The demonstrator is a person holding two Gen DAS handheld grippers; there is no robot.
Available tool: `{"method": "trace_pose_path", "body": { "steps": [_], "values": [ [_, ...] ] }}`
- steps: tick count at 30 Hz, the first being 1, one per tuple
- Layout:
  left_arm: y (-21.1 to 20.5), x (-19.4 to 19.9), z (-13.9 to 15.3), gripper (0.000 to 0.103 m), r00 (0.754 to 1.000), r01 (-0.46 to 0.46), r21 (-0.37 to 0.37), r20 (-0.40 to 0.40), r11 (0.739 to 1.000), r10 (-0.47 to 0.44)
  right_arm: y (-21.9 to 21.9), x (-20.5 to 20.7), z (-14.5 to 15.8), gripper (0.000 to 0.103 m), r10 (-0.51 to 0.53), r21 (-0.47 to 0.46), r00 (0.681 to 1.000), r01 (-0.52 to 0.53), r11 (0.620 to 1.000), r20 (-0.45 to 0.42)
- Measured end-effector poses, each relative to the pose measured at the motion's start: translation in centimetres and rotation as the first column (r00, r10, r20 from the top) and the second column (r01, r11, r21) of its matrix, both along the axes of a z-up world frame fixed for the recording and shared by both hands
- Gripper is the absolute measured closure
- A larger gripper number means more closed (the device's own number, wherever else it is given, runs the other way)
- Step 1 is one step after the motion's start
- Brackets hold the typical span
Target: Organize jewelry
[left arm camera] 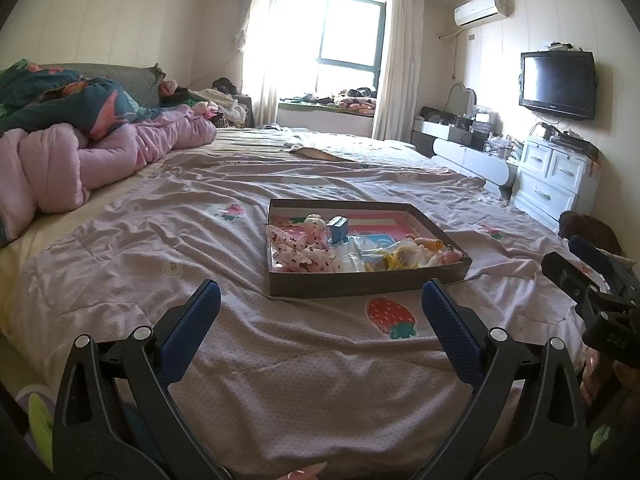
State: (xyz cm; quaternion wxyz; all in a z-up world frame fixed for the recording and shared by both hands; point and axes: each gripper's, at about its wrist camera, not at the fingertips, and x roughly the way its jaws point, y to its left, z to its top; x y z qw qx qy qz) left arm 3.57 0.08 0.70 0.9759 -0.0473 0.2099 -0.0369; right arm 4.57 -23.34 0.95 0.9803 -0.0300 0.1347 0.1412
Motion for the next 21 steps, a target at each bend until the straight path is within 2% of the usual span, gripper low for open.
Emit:
{"method": "trace_pose_path", "body": {
  "steps": [21],
  "values": [
    [0.02,0.00,0.03,0.011,1.000,0.001,-0.001,0.000,1.000,-0.001,-0.17,-0.09,-0.02,0.007,-0.002,0.001,1.000,0.002,1.000,0.002]
  ]
}}
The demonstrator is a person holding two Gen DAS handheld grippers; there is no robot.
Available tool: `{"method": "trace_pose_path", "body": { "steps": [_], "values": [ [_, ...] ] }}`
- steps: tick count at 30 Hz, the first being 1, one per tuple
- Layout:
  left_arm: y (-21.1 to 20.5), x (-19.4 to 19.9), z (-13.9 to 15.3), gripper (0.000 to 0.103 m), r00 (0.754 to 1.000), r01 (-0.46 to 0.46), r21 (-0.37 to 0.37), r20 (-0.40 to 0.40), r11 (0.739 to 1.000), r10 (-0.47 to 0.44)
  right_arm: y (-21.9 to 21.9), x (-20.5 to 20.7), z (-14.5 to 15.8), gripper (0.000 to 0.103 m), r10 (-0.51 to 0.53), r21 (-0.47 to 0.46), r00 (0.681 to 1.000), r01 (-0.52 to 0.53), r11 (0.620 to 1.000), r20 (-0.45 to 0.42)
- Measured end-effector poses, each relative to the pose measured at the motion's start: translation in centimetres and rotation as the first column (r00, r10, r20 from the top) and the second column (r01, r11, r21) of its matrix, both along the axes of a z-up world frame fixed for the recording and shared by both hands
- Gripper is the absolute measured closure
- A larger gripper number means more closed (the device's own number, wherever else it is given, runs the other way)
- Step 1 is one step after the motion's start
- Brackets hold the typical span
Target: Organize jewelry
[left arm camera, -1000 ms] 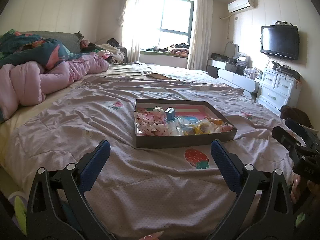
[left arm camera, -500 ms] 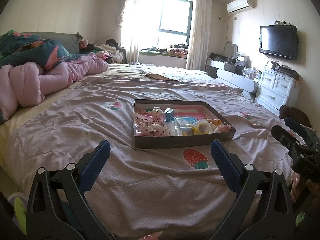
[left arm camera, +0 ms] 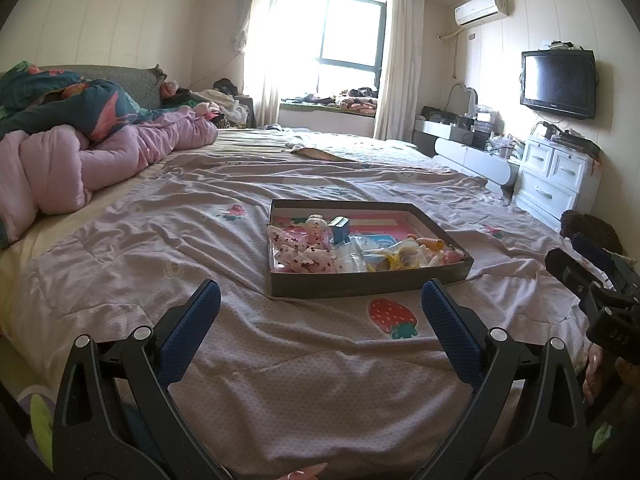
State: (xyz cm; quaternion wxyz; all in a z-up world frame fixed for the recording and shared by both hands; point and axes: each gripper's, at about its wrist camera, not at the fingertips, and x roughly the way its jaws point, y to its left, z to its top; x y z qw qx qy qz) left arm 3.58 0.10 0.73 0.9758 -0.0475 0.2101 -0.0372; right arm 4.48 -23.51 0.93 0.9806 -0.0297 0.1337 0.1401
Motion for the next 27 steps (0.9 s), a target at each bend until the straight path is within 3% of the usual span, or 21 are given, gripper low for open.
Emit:
{"method": "trace_pose_path", "body": {
  "steps": [27],
  "values": [
    [0.34,0.01,0.07,0.011,1.000,-0.007,0.007,-0.007,1.000,0.007,-0.15,0.00,0.20,0.007,-0.003,-0.002,1.000,0.003,1.000,0.001]
  ]
}}
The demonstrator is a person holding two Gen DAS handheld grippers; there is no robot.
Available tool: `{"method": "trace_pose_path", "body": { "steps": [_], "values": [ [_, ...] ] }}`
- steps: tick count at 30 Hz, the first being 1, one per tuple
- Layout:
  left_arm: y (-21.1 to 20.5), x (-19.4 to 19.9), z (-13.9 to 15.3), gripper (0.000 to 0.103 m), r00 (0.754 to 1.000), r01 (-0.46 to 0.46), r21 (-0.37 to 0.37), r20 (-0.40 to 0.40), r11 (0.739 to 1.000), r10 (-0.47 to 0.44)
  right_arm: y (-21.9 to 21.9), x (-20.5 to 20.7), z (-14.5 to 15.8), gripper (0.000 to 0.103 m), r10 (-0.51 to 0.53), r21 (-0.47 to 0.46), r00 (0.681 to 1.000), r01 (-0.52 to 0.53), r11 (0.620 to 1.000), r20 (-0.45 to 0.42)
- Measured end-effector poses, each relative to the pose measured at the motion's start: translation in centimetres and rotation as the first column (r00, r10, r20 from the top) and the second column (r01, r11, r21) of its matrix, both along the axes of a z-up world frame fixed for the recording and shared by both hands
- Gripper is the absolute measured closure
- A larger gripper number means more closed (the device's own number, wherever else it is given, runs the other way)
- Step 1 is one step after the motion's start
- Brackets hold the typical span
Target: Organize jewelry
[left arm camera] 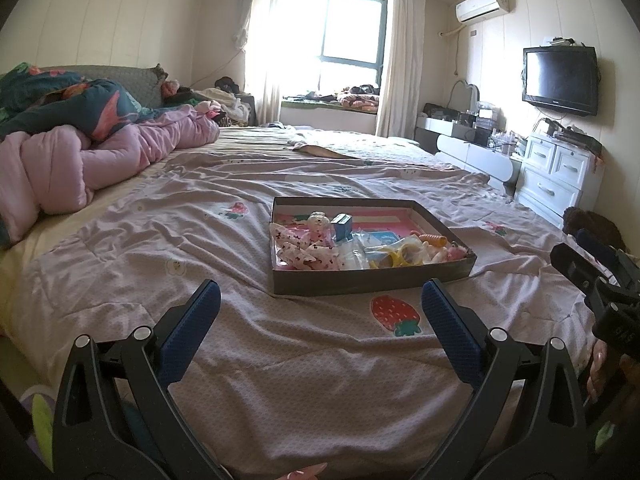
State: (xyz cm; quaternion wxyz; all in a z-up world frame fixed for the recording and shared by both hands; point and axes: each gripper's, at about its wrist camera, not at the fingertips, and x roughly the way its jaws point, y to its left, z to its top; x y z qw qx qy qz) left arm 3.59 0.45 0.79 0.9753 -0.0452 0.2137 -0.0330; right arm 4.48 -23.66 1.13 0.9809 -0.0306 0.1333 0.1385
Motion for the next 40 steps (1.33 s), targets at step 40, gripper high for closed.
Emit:
{"method": "trace_pose_path", "body": {
  "steps": [40],
  "values": [
    [11.9,11.7,-0.3,0.011,0.935,-0.327,-0.053,-0.160,0.943,0.316,-9.9,12.3,-0.3,0.007,-0.378,-0.063,0.921,0.373,0.926,-0.095]
  ]
}}
